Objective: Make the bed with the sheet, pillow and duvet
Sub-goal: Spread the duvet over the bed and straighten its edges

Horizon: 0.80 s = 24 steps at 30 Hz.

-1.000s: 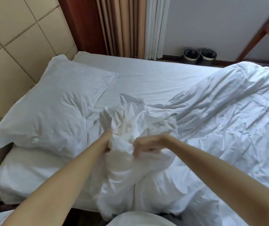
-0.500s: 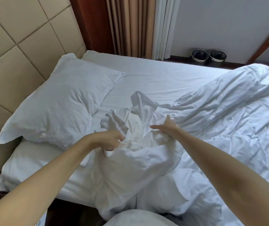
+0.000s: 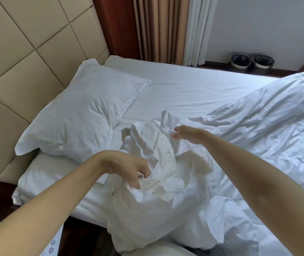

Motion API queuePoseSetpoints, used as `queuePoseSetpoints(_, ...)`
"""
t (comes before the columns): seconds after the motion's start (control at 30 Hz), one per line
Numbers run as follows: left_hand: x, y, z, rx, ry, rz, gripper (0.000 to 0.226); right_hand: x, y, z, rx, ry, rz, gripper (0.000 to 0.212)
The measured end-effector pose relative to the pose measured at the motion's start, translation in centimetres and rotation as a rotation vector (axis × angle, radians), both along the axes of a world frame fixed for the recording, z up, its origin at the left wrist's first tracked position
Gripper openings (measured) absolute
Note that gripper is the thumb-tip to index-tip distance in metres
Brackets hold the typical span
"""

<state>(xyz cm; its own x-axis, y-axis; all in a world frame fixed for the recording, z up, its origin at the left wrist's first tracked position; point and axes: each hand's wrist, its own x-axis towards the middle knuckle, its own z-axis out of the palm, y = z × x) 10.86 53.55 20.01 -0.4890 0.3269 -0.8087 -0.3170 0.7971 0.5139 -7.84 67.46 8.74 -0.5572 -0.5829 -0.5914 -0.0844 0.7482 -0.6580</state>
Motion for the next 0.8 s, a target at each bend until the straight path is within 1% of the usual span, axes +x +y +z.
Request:
queuePoseSetpoints(0.03, -0.1, -0.5, -0.3, 0.044, -0.001, 0.079, 0.045, 0.6, -0.2, 0.0, -0.064, -0.054, -0.03, 0.029)
queuePoseSetpoints(0.07, -0.2, -1.0, -0.5, 0.08, -0.003, 0.152, 0.04, 1.3, -0.3, 0.0, -0.143, -0.118, -0.074, 0.03)
queuePoseSetpoints(0.13, -0.3, -1.6, -1.1, 0.165, -0.009, 0.28, 0.011, 2.5, -0.7, 0.3, -0.281, -0.223, -0.131, 0.031)
queuePoseSetpoints(0.17, -0.4, -1.8, -1.5, 0.212, 0.002, 0.341, 0.007, 3.2, -1.0, 0.8, -0.311, -0.252, -0.137, 0.029)
queuePoseSetpoints(0.23, -0.8, -1.8, -2.2, 0.264, 0.003, 0.447, 0.016, 4.5, -1.6, 1.9, -0.377, -0.319, -0.115, 0.019)
queuePoseSetpoints(0.27, -1.0, -1.6, -2.6, 0.278, -0.002, 0.483, 0.016, 5.1, -1.9, 2.4, -0.432, -0.404, -0.095, 0.013)
queuePoseSetpoints(0.33, -1.1, -0.9, -3.1, 0.313, -0.049, 0.503, 0.028, 5.9, -1.9, 3.2, -0.481, -0.581, -0.083, 0.029)
queuePoseSetpoints(0.37, -1.1, -0.6, -3.1, 0.325, -0.078, 0.506, 0.035, 6.0, -1.8, 3.4, -0.454, -0.588, -0.083, 0.032)
queuePoseSetpoints(0.4, -1.1, -0.5, -3.4, 0.343, -0.111, 0.506, 0.04, 6.2, -1.6, 3.8, -0.409, -0.544, -0.061, 0.027)
queuePoseSetpoints(0.47, -0.8, -1.4, -3.7, 0.39, -0.14, 0.508, 0.044, 6.8, -1.5, 3.9, -0.336, -0.346, 0.001, 0.019)
queuePoseSetpoints(0.5, -0.6, -2.0, -3.7, 0.389, -0.138, 0.57, 0.038, 6.9, -1.5, 3.6, -0.337, -0.275, 0.006, 0.021)
queuePoseSetpoints(0.53, -0.5, -2.7, -4.2, 0.368, -0.129, 0.685, 0.027, 7.5, -1.4, 3.9, -0.354, -0.247, 0.016, 0.023)
queuePoseSetpoints(0.57, -0.5, -3.3, -4.4, 0.327, -0.131, 0.859, 0.029, 8.0, -1.4, 3.8, -0.364, -0.243, 0.045, 0.024)
queuePoseSetpoints(0.63, -1.3, -4.5, -5.9, 0.212, -0.088, 1.197, 0.066, 9.6, -1.6, 4.6, -0.337, -0.244, 0.191, 0.027)
queuePoseSetpoints(0.67, -1.9, -4.7, -6.3, 0.148, -0.066, 1.246, 0.086, 10.6, -1.9, 5.2, -0.3, -0.234, 0.294, 0.028)
queuePoseSetpoints(0.7, -2.5, -4.3, -6.2, 0.105, -0.077, 1.244, 0.1, 11.4, -2.4, 5.5, -0.266, -0.209, 0.404, 0.028)
queuePoseSetpoints(0.73, -3.1, -3.8, -6.2, 0.052, -0.076, 1.186, 0.103, 12.3, -3.0, 5.8, -0.23, -0.175, 0.52, 0.027)
queuePoseSetpoints(0.8, -3.8, -2.2, -6.1, -0.1, -0.029, 1.095, 0.093, 13.5, -3.9, 5.8, -0.159, -0.082, 0.715, 0.029)
